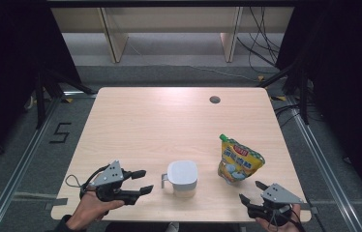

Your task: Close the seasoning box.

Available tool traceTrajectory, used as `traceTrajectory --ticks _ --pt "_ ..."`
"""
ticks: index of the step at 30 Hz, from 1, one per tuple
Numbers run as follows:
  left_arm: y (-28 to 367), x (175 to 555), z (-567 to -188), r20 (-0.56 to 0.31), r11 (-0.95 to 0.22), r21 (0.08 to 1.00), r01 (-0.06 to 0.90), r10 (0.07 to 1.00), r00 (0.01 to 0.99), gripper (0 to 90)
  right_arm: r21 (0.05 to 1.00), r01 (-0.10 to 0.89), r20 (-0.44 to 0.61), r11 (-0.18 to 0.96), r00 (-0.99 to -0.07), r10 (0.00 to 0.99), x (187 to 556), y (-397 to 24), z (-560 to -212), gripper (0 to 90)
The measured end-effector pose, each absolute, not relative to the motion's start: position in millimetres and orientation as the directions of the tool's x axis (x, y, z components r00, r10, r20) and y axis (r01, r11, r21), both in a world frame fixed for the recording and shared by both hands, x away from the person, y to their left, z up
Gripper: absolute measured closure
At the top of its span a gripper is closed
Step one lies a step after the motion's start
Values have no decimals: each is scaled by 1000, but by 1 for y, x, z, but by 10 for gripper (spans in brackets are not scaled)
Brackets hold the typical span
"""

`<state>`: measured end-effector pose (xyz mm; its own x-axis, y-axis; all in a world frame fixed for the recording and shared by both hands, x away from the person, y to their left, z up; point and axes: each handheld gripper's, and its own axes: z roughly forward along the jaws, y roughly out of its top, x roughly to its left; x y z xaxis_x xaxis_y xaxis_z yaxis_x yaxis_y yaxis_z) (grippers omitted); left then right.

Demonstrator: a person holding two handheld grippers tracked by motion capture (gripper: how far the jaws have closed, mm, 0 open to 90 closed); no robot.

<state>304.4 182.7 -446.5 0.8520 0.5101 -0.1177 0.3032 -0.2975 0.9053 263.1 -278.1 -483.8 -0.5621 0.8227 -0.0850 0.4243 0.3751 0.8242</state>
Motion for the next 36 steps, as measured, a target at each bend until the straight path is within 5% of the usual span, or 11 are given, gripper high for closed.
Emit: traceTrajectory --ticks 11,36 --pt "190 298 -462 -140 -320 883 344 520 843 309 824 415 -95 386 -570 816 263 -278 -484 287" --pt "185 280 -489 -108 -407 839 361 526 843 266 795 455 -82 402 -576 813 264 -277 -489 245"
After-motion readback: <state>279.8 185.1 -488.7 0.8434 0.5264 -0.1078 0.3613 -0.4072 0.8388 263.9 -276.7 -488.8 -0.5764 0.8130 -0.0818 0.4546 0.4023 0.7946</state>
